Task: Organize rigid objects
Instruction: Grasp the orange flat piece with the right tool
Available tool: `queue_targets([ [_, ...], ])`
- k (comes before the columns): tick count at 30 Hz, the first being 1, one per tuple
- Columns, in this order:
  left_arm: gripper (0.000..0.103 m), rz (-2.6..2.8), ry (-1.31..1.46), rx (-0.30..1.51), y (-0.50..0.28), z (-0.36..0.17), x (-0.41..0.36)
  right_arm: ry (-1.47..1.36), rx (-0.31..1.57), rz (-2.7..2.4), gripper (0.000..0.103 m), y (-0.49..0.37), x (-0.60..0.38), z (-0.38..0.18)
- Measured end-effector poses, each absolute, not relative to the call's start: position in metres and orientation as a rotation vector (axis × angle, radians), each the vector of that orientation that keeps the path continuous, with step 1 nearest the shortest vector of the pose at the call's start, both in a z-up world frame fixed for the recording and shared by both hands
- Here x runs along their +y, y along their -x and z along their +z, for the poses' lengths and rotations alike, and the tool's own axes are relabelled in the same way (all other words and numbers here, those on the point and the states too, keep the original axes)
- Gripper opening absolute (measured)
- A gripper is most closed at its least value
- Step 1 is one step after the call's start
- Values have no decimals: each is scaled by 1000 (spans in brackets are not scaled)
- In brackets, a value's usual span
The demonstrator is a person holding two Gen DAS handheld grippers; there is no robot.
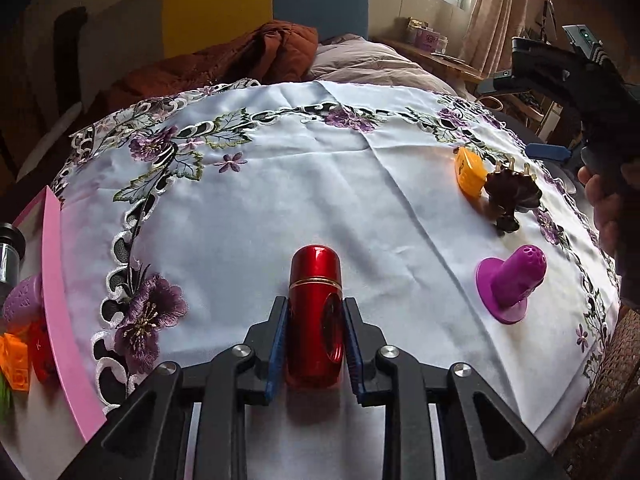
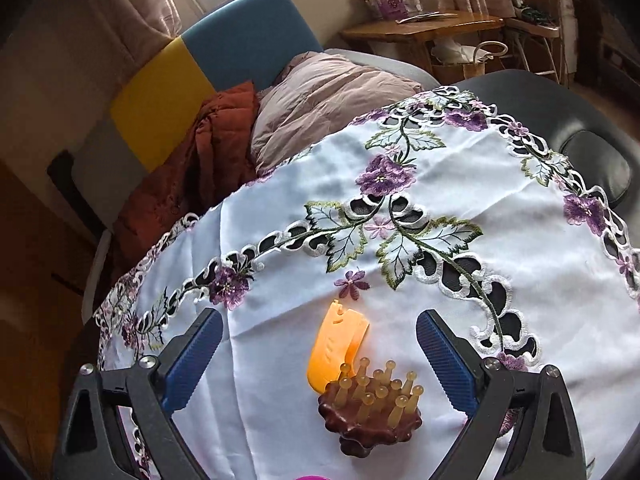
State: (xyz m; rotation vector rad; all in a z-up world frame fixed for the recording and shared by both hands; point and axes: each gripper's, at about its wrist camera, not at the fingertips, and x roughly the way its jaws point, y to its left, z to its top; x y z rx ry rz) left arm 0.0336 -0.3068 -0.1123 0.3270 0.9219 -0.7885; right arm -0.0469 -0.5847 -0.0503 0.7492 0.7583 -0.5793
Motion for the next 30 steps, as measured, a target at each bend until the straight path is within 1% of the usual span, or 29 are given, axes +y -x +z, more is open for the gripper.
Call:
queue_targets([
  [3,26,-801,-324,909,-33,-114,-304,-652,879,-566,90,26,-582,-57],
  [5,26,-802,-318,897,-31,-115,-303,-584,983,-551,82,9,-582,-64],
  [9,26,-807,-287,894,-31,-116,-300,-466,1199,-541,78,-19,-582,-87],
  [10,26,-808,-281,893,-32,-116,-299,-451,1244,-536,63,-23,-582,-94],
  [11,26,-809,-276,892,-32,-116,-299,-443,1280,-520,34,-26,-580,-100],
  [12,26,-811,-272,891,-32,-116,-298,-436,1307,-501,32,-29,-577,-105],
  [13,26,-814,-268,889,-32,-116,-298,-406,1300,-497,29,-31,-573,-103],
  [19,26,-825,-261,887,-32,-116,-297,-394,1142,-319,29,-32,-533,-75],
  [22,25,-831,-248,905,-34,-115,-294,-381,1135,-219,29,-32,-504,-77],
  [26,25,-811,-223,941,-35,-110,-286,-367,1178,-189,29,-28,-478,-98],
  [30,25,-792,-230,944,-31,-107,-276,-339,1148,-215,30,-24,-471,-102],
])
